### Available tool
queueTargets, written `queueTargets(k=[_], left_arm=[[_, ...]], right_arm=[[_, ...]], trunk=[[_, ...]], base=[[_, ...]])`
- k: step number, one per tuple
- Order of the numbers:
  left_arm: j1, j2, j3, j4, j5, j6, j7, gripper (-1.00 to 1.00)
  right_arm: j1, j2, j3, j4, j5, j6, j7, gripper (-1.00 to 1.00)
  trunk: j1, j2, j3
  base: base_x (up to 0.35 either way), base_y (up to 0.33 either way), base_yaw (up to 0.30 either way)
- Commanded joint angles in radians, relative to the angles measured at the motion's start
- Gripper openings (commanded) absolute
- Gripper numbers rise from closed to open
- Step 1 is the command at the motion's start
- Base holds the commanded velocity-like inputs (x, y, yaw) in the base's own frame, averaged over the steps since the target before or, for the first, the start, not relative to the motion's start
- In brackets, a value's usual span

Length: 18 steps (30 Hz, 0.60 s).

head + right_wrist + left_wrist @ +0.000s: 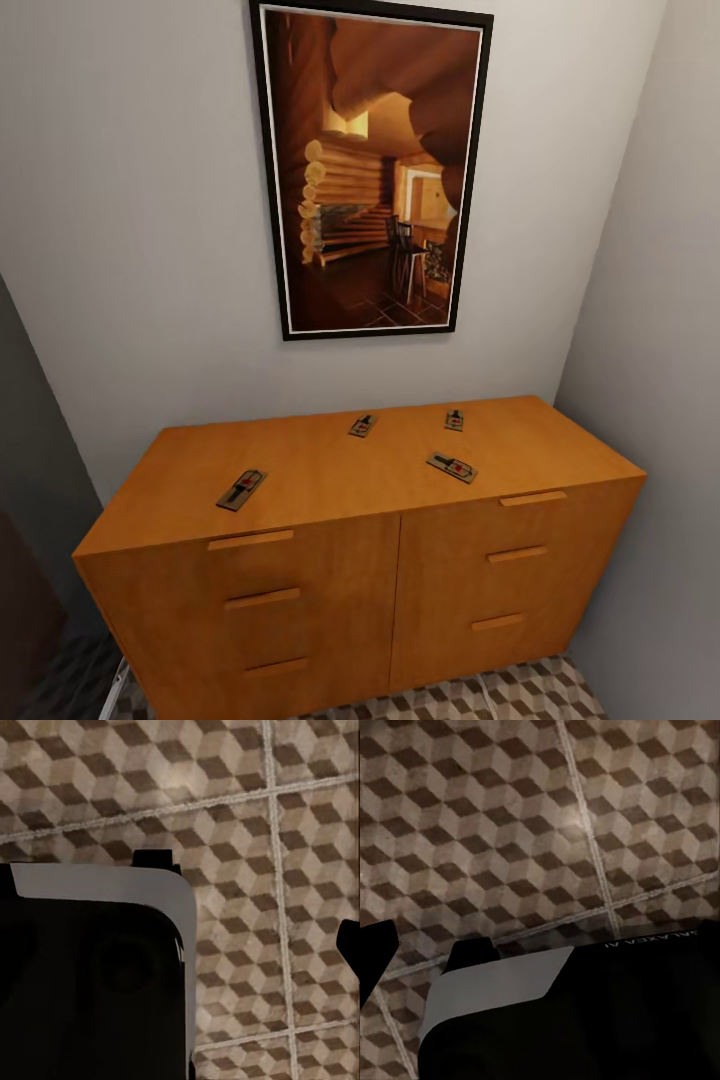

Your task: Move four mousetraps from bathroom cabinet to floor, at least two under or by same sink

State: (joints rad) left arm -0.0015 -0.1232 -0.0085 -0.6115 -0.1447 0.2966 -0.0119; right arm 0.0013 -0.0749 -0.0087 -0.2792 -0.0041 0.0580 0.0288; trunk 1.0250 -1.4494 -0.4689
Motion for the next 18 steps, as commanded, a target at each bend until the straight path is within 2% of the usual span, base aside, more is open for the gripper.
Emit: queueTargets(k=[1, 12, 18], left_arm=[[0.0, -0.001, -0.001, -0.018, -0.014, 0.014, -0.002, 1.0], [0.0, -0.004, -0.002, -0.103, -0.028, 0.045, -0.002, 1.0], [0.0, -0.003, -0.002, -0.145, -0.031, 0.05, -0.001, 1.0]], right_arm=[[0.0, -0.004, -0.001, -0.016, -0.001, 0.009, 0.003, 1.0], [0.0, -0.032, -0.006, -0.133, -0.01, 0.059, 0.005, 1.0], [0.0, -0.05, -0.016, -0.225, -0.035, 0.136, 0.005, 1.0]], trunk=[[0.0, -0.001, -0.001], [0.0, -0.001, -0.001], [0.0, -0.001, -0.001]], base=[[0.0, 0.0, 0.0], [0.0, 0.0, 0.0], [0.0, 0.0, 0.0]])
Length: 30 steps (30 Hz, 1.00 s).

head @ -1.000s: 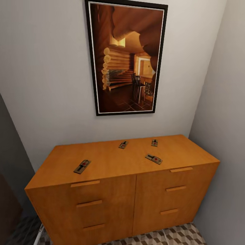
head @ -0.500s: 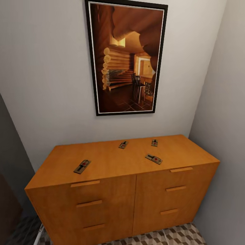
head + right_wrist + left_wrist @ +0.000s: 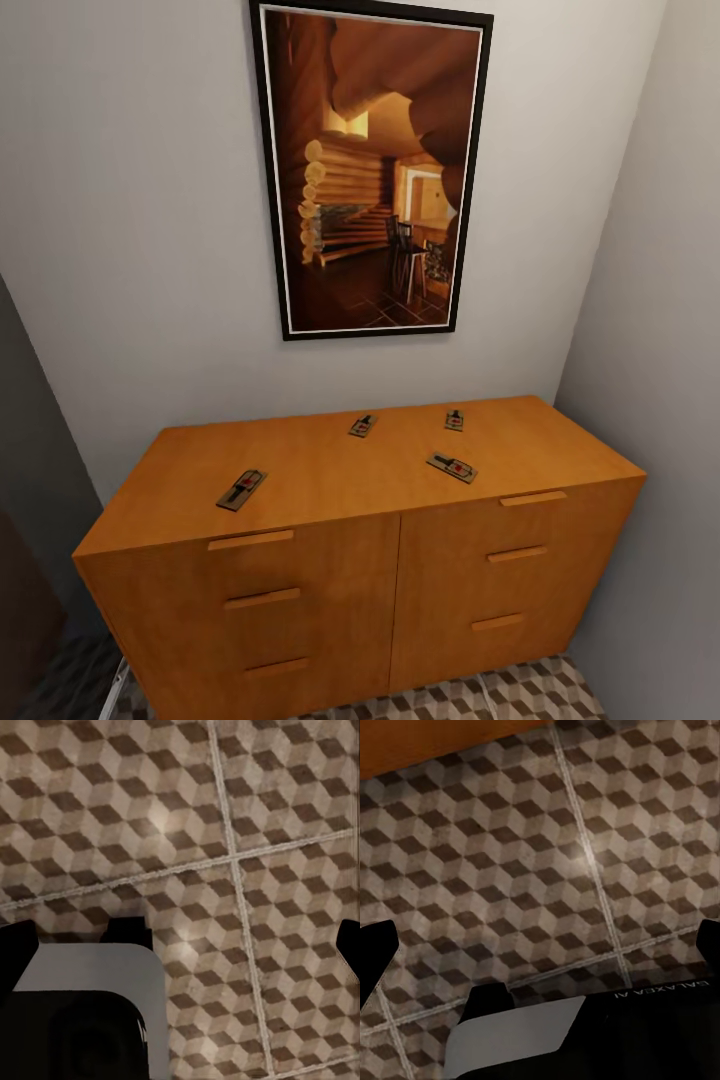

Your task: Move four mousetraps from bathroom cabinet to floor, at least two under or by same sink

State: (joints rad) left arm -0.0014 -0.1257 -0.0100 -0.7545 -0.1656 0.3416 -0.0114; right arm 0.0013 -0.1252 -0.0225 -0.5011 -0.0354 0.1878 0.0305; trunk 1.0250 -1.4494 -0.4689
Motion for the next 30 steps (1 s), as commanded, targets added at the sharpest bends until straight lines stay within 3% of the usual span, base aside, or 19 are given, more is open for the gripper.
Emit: queueTargets(k=[1, 17, 23, 30], left_arm=[[0.0, 0.0, -0.001, -0.01, -0.01, 0.006, -0.001, 1.0], [0.0, 0.008, -0.002, -0.162, -0.013, 0.032, 0.001, 1.0], [0.0, 0.011, -0.002, -0.246, -0.014, 0.09, 0.002, 1.0], [-0.019, 0.013, -0.002, -0.32, -0.013, 0.184, 0.001, 1.0]], right_arm=[[0.0, -0.002, -0.003, -0.02, -0.008, 0.02, 0.003, 1.0], [-0.025, -0.026, -0.008, -0.19, -0.022, 0.154, -0.01, 1.0], [-0.068, -0.029, -0.018, -0.204, -0.023, 0.191, -0.012, 1.0], [-0.109, -0.034, -0.061, -0.218, -0.022, 0.218, -0.012, 1.0]], trunk=[[0.0, -0.001, -0.001], [0.0, -0.001, -0.001], [0.0, -0.001, -0.001], [0.0, -0.001, -0.001]], base=[[0.0, 0.0, 0.0], [0.0, 0.0, 0.0], [0.0, 0.0, 0.0], [0.0, 0.0, 0.0]])
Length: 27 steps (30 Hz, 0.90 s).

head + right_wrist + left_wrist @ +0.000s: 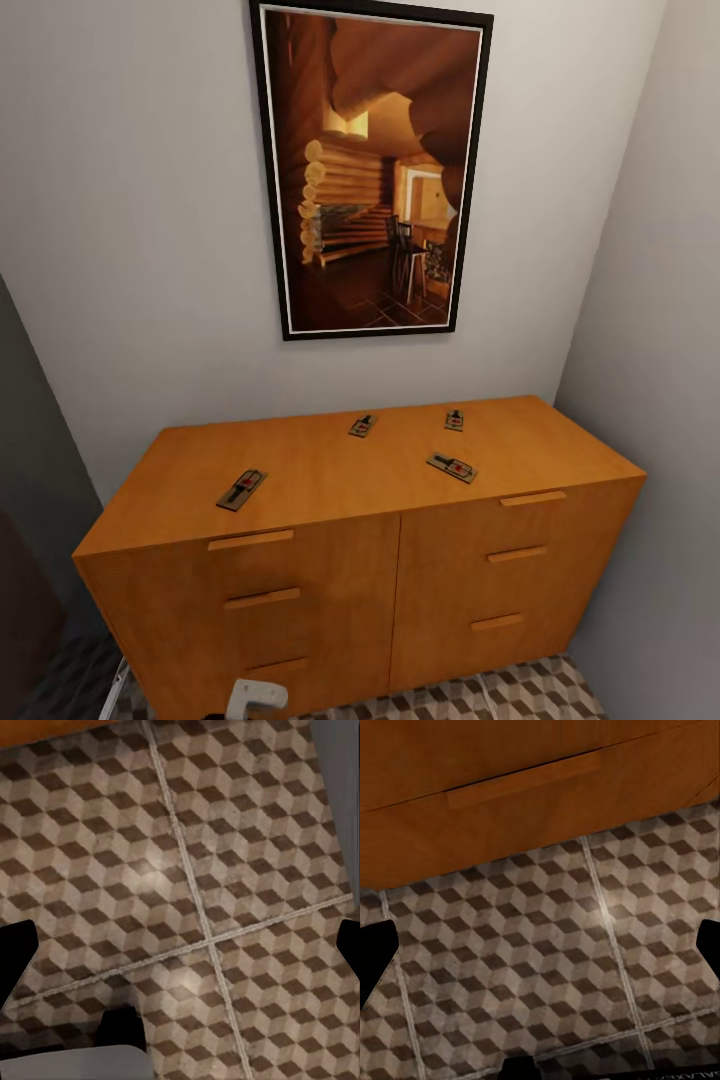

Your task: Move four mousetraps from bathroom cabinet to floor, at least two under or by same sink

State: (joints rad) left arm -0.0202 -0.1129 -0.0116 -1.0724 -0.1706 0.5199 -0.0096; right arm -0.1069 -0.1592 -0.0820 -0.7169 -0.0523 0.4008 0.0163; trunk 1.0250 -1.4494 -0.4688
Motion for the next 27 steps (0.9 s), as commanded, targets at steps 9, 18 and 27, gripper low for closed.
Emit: queueTargets(k=[9, 18, 27], left_arm=[[-0.045, -0.003, -0.001, -0.056, -0.006, 0.038, -0.004, 1.0], [-0.062, -0.008, -0.003, -0.156, -0.005, 0.074, -0.006, 1.0], [-0.065, -0.011, -0.055, -0.295, 0.0, 0.159, -0.01, 1.0]], right_arm=[[-0.016, -0.007, -0.025, -0.077, -0.005, 0.018, 0.002, 1.0], [-0.018, -0.012, -0.073, -0.238, -0.007, 0.11, 0.004, 1.0], [-0.018, -0.016, -0.177, -0.466, -0.006, 0.292, 0.011, 1.0]], trunk=[[0.0, -0.001, -0.001], [0.0, -0.001, -0.001], [0.0, -0.001, -0.001]], base=[[0.0, 0.0, 0.0], [0.0, 0.0, 0.0], [0.0, 0.0, 0.0]])
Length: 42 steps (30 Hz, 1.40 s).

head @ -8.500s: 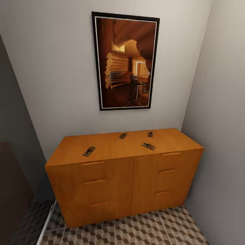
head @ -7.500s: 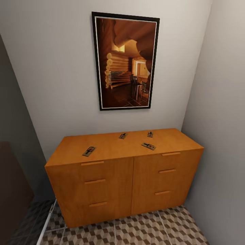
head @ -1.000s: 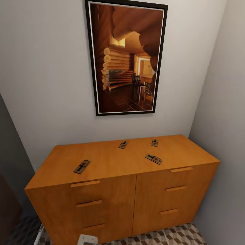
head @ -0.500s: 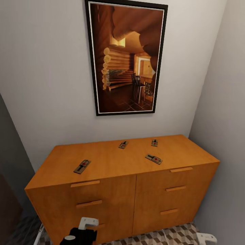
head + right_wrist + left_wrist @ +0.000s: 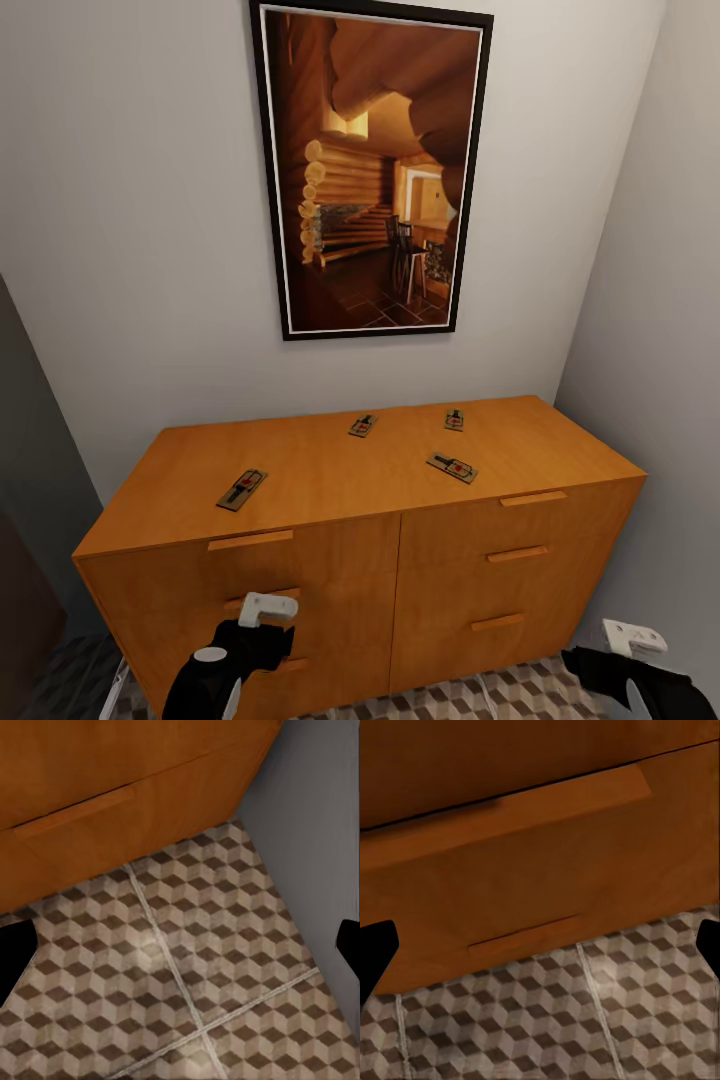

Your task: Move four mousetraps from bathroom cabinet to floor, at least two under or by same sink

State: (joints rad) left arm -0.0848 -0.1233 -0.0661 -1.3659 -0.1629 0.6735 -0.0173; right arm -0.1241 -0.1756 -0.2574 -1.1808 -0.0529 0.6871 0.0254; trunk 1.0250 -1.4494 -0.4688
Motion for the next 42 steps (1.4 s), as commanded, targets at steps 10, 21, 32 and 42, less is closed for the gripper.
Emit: queueTargets(k=[10, 21, 32, 42], left_arm=[[-0.002, -0.034, -0.09, -0.079, -0.006, 0.034, -0.001, 1.0], [-0.022, -0.051, -0.167, -0.139, -0.004, 0.052, -0.003, 1.0], [-0.091, -0.051, -0.303, -0.156, 0.023, 0.065, -0.007, 1.0], [-0.205, -0.051, -0.328, -0.16, 0.208, 0.104, -0.031, 1.0]], right_arm=[[0.0, -0.002, -0.038, -0.144, -0.005, 0.11, 0.002, 1.0], [-0.001, -0.002, -0.043, -0.173, -0.001, 0.123, -0.005, 1.0], [-0.013, -0.002, -0.043, -0.177, 0.003, 0.123, -0.007, 1.0], [-0.063, -0.003, -0.042, -0.178, 0.007, 0.132, -0.006, 1.0]], trunk=[[0.0, -0.001, -0.001], [0.0, -0.001, -0.001], [0.0, -0.001, -0.001], [0.0, -0.001, -0.001]], base=[[0.0, 0.0, 0.0], [0.0, 0.0, 0.0], [0.0, 0.0, 0.0], [0.0, 0.0, 0.0]])
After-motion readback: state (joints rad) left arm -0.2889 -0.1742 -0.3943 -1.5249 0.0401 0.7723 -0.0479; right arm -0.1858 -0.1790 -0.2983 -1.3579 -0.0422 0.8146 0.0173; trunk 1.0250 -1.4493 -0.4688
